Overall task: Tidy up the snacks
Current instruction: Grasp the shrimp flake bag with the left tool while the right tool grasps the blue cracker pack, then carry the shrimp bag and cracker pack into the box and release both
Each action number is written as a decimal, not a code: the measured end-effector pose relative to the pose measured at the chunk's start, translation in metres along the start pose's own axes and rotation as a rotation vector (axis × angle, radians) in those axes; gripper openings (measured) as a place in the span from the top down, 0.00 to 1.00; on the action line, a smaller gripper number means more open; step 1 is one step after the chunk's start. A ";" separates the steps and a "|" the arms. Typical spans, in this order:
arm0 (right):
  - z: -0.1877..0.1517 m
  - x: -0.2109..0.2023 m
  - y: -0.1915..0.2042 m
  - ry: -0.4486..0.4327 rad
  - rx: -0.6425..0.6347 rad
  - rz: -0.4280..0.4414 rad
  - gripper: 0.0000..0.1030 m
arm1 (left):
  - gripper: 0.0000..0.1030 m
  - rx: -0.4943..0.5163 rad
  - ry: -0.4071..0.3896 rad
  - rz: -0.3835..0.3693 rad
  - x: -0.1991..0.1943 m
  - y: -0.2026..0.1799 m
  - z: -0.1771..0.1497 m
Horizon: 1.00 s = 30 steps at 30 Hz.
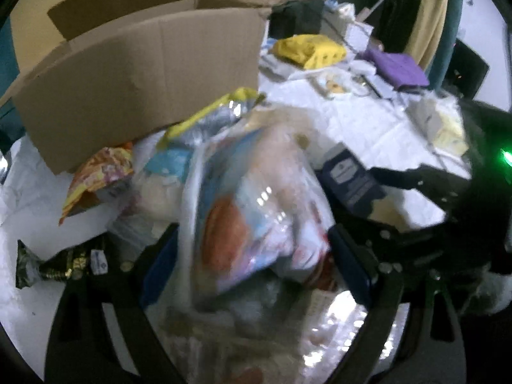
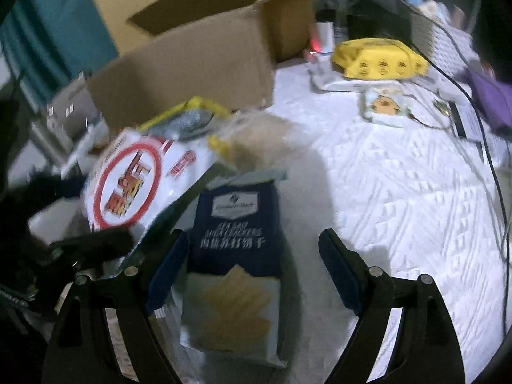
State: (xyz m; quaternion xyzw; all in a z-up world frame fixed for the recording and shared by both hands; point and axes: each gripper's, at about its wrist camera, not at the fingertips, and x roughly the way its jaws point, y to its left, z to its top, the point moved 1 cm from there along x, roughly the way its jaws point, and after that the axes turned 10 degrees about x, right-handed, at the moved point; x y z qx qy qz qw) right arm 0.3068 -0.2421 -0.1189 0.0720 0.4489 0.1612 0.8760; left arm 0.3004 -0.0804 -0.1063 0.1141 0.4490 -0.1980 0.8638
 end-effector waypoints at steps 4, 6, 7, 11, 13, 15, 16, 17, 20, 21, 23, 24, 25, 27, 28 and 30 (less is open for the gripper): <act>-0.005 0.000 0.008 -0.004 -0.067 -0.018 0.40 | 0.12 0.034 0.002 0.029 0.003 -0.004 0.002; -0.005 0.000 0.008 -0.011 -0.081 -0.041 0.46 | 0.13 0.036 -0.004 0.021 0.003 -0.004 0.002; -0.005 -0.001 0.007 -0.010 -0.087 -0.033 0.46 | 0.26 0.039 -0.008 0.017 0.003 -0.005 0.002; -0.005 -0.007 0.001 -0.021 -0.086 -0.026 0.48 | 0.47 0.041 0.010 -0.004 0.007 -0.006 0.000; -0.005 -0.011 -0.002 -0.027 -0.082 -0.028 0.48 | 0.50 0.048 -0.002 -0.007 0.005 -0.008 0.001; -0.004 -0.014 -0.004 -0.033 -0.074 -0.031 0.48 | 0.51 0.054 -0.013 -0.012 0.002 -0.010 0.000; -0.003 -0.017 -0.006 -0.039 -0.070 -0.033 0.48 | 0.52 0.055 -0.021 -0.014 0.000 -0.010 0.000; -0.003 -0.019 -0.006 -0.044 -0.067 -0.034 0.48 | 0.52 0.056 -0.032 -0.017 -0.003 -0.011 0.001; 0.002 -0.026 -0.007 -0.062 -0.064 -0.033 0.48 | 0.52 0.056 -0.072 -0.015 -0.015 -0.011 0.005; 0.004 -0.029 -0.006 -0.068 -0.063 -0.031 0.48 | 0.52 0.057 -0.083 -0.014 -0.019 -0.011 0.006; 0.008 -0.034 -0.004 -0.084 -0.065 -0.030 0.48 | 0.52 0.057 -0.105 -0.009 -0.027 -0.010 0.009; 0.010 -0.037 -0.002 -0.091 -0.066 -0.028 0.48 | 0.52 0.056 -0.113 -0.008 -0.031 -0.009 0.010; 0.014 -0.040 0.000 -0.102 -0.069 -0.025 0.48 | 0.52 0.054 -0.122 -0.006 -0.034 -0.007 0.012; 0.020 -0.045 0.004 -0.118 -0.075 -0.020 0.48 | 0.52 0.048 -0.137 -0.002 -0.042 -0.003 0.013; 0.023 -0.046 0.006 -0.126 -0.078 -0.016 0.48 | 0.52 0.044 -0.144 0.001 -0.044 -0.001 0.014; 0.030 -0.050 0.010 -0.137 -0.084 -0.008 0.48 | 0.52 0.033 -0.161 0.007 -0.051 0.006 0.017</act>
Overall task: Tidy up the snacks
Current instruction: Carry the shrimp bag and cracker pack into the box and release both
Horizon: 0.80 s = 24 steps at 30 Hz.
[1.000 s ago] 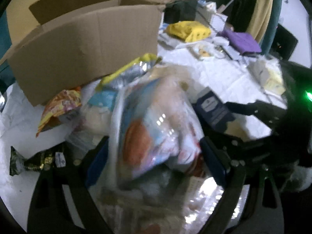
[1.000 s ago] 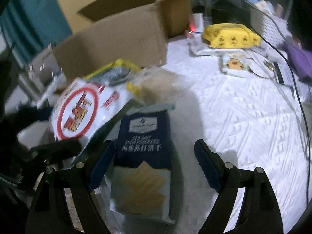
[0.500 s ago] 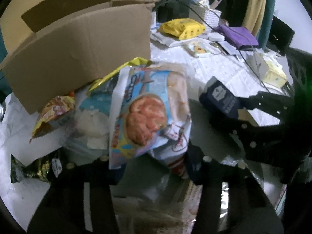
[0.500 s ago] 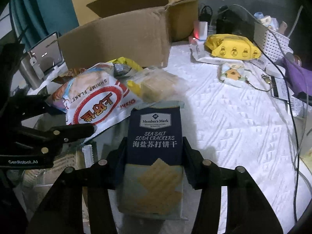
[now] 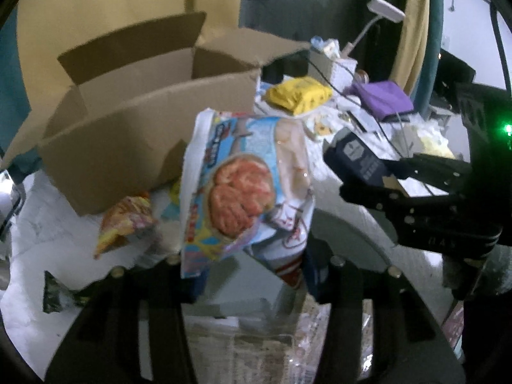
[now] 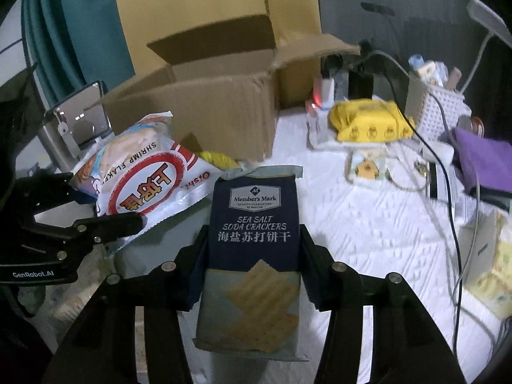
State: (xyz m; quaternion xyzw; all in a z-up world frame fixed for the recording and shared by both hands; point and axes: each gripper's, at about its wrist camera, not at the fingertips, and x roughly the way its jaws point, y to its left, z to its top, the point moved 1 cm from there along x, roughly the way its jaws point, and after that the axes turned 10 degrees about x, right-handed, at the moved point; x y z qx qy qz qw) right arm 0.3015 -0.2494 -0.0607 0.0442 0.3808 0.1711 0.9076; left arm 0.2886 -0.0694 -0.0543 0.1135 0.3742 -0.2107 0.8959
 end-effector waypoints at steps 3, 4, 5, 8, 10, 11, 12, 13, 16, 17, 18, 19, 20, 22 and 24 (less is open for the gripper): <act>0.010 -0.001 0.006 -0.017 -0.011 0.006 0.48 | 0.52 -0.018 -0.028 0.019 -0.009 0.013 0.005; 0.015 -0.001 0.009 -0.025 -0.016 0.009 0.48 | 0.52 -0.022 -0.036 0.024 -0.012 0.017 0.007; 0.018 -0.001 0.010 -0.030 -0.019 0.009 0.48 | 0.52 -0.028 -0.048 0.031 -0.016 0.023 0.009; 0.033 0.000 0.016 -0.049 -0.029 0.011 0.48 | 0.52 -0.044 -0.073 0.046 -0.024 0.039 0.015; 0.045 0.001 0.019 -0.064 -0.037 0.015 0.48 | 0.52 -0.057 -0.088 0.056 -0.028 0.050 0.019; 0.050 0.003 0.021 -0.071 -0.040 0.017 0.48 | 0.52 -0.063 -0.096 0.064 -0.030 0.057 0.021; 0.053 0.003 0.023 -0.075 -0.044 0.017 0.48 | 0.52 -0.067 -0.102 0.071 -0.031 0.062 0.022; 0.058 0.004 0.025 -0.081 -0.047 0.019 0.48 | 0.52 -0.070 -0.107 0.077 -0.032 0.066 0.024; 0.074 0.010 0.031 -0.096 -0.056 0.031 0.48 | 0.52 -0.080 -0.120 0.095 -0.034 0.081 0.028; 0.079 0.011 0.034 -0.100 -0.059 0.033 0.48 | 0.52 -0.084 -0.126 0.103 -0.034 0.087 0.030; 0.083 0.013 0.036 -0.104 -0.062 0.035 0.48 | 0.52 -0.087 -0.130 0.108 -0.035 0.092 0.032; 0.088 0.015 0.038 -0.109 -0.064 0.039 0.48 | 0.52 -0.090 -0.134 0.110 -0.034 0.096 0.034; 0.093 0.018 0.040 -0.113 -0.067 0.042 0.48 | 0.52 -0.095 -0.140 0.113 -0.034 0.102 0.036; 0.102 0.023 0.044 -0.125 -0.068 0.046 0.48 | 0.52 -0.107 -0.151 0.115 -0.033 0.112 0.040; 0.108 0.028 0.045 -0.134 -0.058 0.051 0.48 | 0.52 -0.122 -0.162 0.122 -0.031 0.124 0.044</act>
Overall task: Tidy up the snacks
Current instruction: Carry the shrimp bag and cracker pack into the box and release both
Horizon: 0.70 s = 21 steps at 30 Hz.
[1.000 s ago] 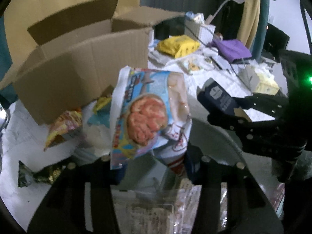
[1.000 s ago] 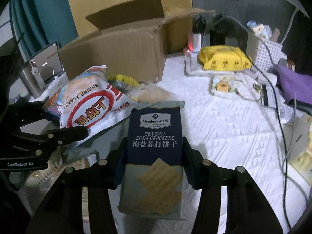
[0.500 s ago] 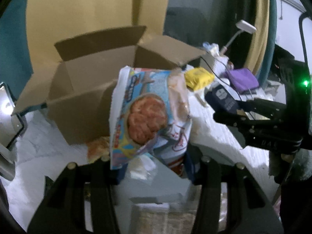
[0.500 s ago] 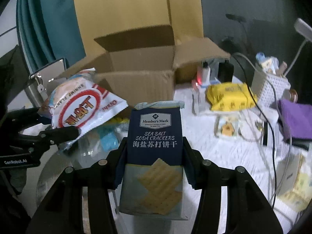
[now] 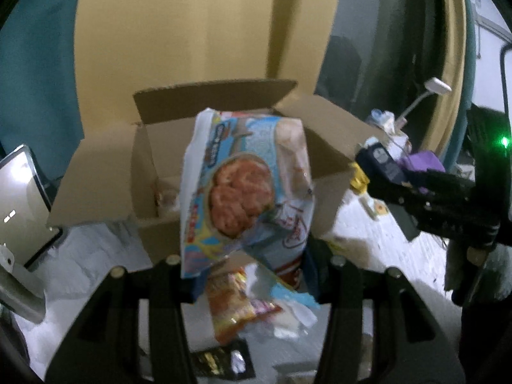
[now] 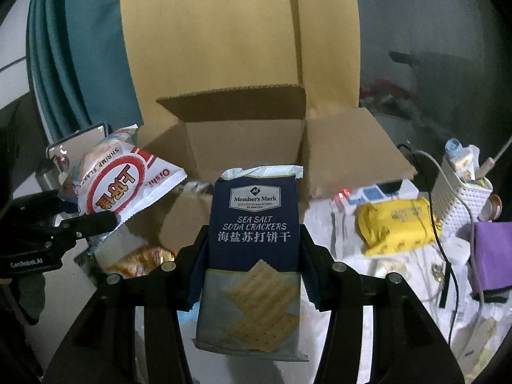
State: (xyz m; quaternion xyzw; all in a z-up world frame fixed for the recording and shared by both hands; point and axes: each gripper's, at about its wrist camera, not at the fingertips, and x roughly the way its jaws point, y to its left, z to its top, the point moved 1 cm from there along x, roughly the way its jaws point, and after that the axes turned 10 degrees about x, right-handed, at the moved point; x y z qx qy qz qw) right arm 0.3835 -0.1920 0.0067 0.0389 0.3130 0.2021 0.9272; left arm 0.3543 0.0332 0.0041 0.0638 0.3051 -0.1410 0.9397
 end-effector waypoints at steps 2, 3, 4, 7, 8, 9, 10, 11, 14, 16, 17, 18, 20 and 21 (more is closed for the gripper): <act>0.006 0.007 0.000 -0.004 0.010 0.003 0.48 | 0.52 -0.013 -0.013 0.001 0.004 0.013 0.006; 0.008 0.010 0.001 -0.006 0.012 0.004 0.48 | 0.52 -0.016 -0.018 0.003 0.006 0.017 0.009; 0.012 0.014 0.002 -0.008 0.011 0.006 0.48 | 0.52 -0.019 -0.023 0.006 0.008 0.022 0.011; 0.023 0.024 0.005 -0.014 0.003 0.009 0.48 | 0.52 -0.029 -0.028 0.011 0.019 0.034 0.019; 0.026 0.028 0.006 -0.015 0.000 0.012 0.48 | 0.52 -0.032 -0.027 0.012 0.024 0.038 0.022; 0.031 0.032 0.008 -0.017 -0.004 0.014 0.48 | 0.52 -0.036 -0.026 0.011 0.029 0.042 0.025; 0.035 0.035 0.009 -0.019 -0.008 0.017 0.48 | 0.52 -0.040 -0.025 0.011 0.033 0.045 0.027; 0.040 0.039 0.010 -0.021 -0.013 0.020 0.48 | 0.52 -0.046 -0.022 0.009 0.037 0.049 0.029; 0.056 0.053 0.015 -0.027 -0.022 0.026 0.48 | 0.52 -0.061 -0.020 0.006 0.046 0.060 0.031; 0.064 0.063 0.016 -0.031 -0.025 0.024 0.48 | 0.51 -0.074 -0.008 0.009 0.054 0.067 0.034; 0.067 0.067 0.017 -0.030 -0.023 0.025 0.48 | 0.51 -0.079 -0.002 0.009 0.058 0.070 0.035; 0.070 0.073 0.017 -0.027 -0.018 0.026 0.48 | 0.51 -0.084 0.002 0.008 0.060 0.072 0.036; 0.075 0.082 0.014 -0.025 -0.009 0.020 0.48 | 0.48 -0.104 0.002 0.008 0.066 0.078 0.039; 0.077 0.086 0.014 -0.027 -0.004 0.015 0.48 | 0.47 -0.116 -0.001 0.005 0.068 0.081 0.041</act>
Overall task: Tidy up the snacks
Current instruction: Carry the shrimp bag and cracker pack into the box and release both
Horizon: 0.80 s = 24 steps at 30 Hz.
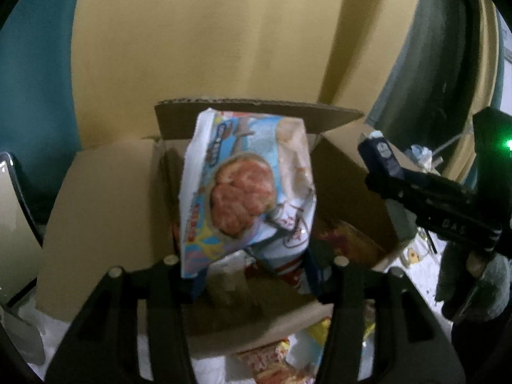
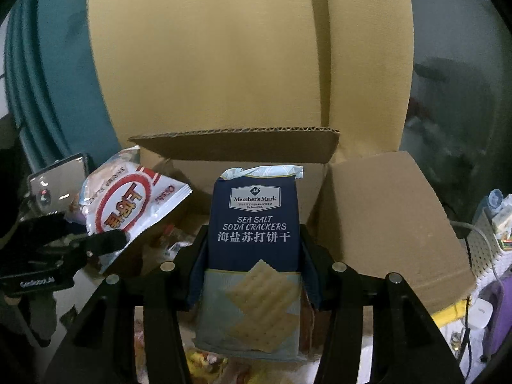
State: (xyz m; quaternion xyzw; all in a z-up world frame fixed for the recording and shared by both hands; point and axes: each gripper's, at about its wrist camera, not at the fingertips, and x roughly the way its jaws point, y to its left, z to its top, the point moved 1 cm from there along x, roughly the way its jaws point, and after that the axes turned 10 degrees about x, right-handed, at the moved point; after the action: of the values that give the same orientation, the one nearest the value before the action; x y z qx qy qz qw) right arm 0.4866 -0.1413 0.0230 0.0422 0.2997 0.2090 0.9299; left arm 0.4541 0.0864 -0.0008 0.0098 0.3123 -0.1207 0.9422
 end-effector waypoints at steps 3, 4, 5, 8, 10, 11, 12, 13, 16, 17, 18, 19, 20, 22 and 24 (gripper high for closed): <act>0.007 0.010 0.001 -0.009 0.000 -0.022 0.45 | 0.29 -0.052 -0.020 -0.039 0.001 0.008 0.000; 0.008 0.011 0.002 -0.014 -0.008 -0.030 0.36 | 0.19 -0.061 -0.026 -0.049 -0.001 0.009 0.000; 0.009 0.011 0.004 -0.019 -0.015 -0.033 0.29 | 0.13 -0.063 -0.033 -0.052 -0.003 0.010 0.000; 0.009 0.008 0.010 -0.032 -0.034 -0.036 0.17 | 0.11 -0.064 -0.044 -0.039 -0.012 0.008 -0.002; 0.005 0.003 0.013 -0.028 -0.040 -0.034 0.17 | 0.11 -0.064 -0.051 -0.036 -0.021 0.007 -0.003; 0.003 0.002 0.016 -0.027 -0.041 -0.034 0.17 | 0.11 -0.060 -0.054 -0.033 -0.025 0.004 -0.004; 0.001 -0.001 0.018 -0.024 -0.044 -0.035 0.17 | 0.11 -0.053 -0.058 -0.029 -0.030 0.001 -0.005; -0.003 -0.004 0.020 -0.021 -0.047 -0.035 0.17 | 0.11 -0.048 -0.062 -0.025 -0.035 -0.004 -0.005; -0.009 -0.010 0.024 -0.014 -0.053 -0.039 0.17 | 0.11 -0.043 -0.071 -0.021 -0.049 -0.013 -0.006; -0.012 -0.014 0.024 -0.012 -0.052 -0.040 0.17 | 0.11 -0.044 -0.073 -0.023 -0.053 -0.015 -0.009; -0.015 -0.018 0.024 -0.012 -0.050 -0.041 0.17 | 0.11 -0.046 -0.074 -0.024 -0.059 -0.016 -0.011; -0.018 -0.022 0.025 -0.012 -0.050 -0.041 0.17 | 0.11 -0.046 -0.075 -0.024 -0.063 -0.017 -0.014; -0.021 -0.026 0.024 -0.010 -0.047 -0.041 0.17 | 0.11 -0.046 -0.075 -0.023 -0.068 -0.019 -0.017; -0.027 -0.035 0.023 -0.007 -0.043 -0.044 0.17 | 0.11 -0.046 -0.070 -0.022 -0.076 -0.024 -0.024; -0.032 -0.041 0.023 -0.007 -0.041 -0.047 0.17 | 0.11 -0.043 -0.063 -0.022 -0.081 -0.029 -0.031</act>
State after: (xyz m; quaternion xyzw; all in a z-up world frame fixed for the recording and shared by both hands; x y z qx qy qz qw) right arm 0.4300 -0.1389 0.0235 0.0165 0.2931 0.1929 0.9363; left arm 0.3662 0.0790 0.0242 -0.0179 0.2853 -0.1244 0.9502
